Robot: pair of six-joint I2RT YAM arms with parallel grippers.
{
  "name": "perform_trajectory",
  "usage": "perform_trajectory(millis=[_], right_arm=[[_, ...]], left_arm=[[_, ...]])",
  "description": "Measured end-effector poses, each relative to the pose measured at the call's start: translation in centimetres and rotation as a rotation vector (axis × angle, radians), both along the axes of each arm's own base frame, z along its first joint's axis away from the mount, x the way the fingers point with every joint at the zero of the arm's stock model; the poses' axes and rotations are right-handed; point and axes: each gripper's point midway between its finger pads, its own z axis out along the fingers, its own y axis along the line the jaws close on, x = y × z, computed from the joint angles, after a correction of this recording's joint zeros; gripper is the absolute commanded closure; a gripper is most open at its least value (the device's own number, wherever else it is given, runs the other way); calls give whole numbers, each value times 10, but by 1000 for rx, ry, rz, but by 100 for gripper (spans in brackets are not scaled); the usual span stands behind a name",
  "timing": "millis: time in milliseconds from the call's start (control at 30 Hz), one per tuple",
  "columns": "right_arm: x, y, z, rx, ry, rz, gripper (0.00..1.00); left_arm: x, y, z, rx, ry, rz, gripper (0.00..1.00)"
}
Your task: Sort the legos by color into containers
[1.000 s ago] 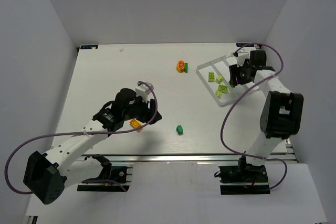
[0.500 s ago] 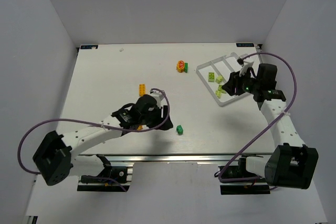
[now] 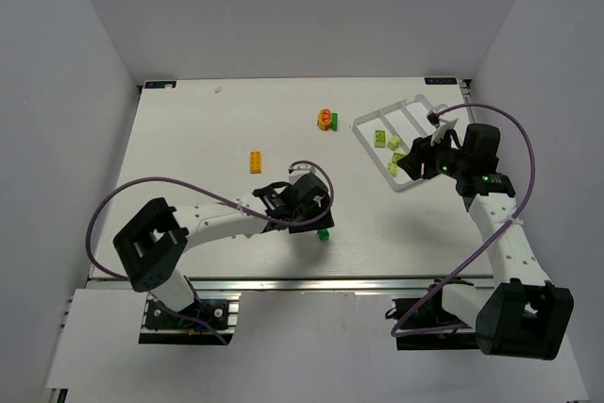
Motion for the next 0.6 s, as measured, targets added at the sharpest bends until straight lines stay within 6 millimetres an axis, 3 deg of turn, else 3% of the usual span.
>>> perform_trajectory(millis=[267, 333, 600], right_arm=[[-1, 1, 2, -3, -16, 8, 44], [-1, 1, 4, -6, -26, 12, 44], [-4, 2, 12, -7, -60, 27, 44]], left_arm=[[2, -12, -38, 100, 61, 47, 28], [0, -10, -43, 116, 71, 54, 33], [4, -18, -41, 119, 71, 69, 78]])
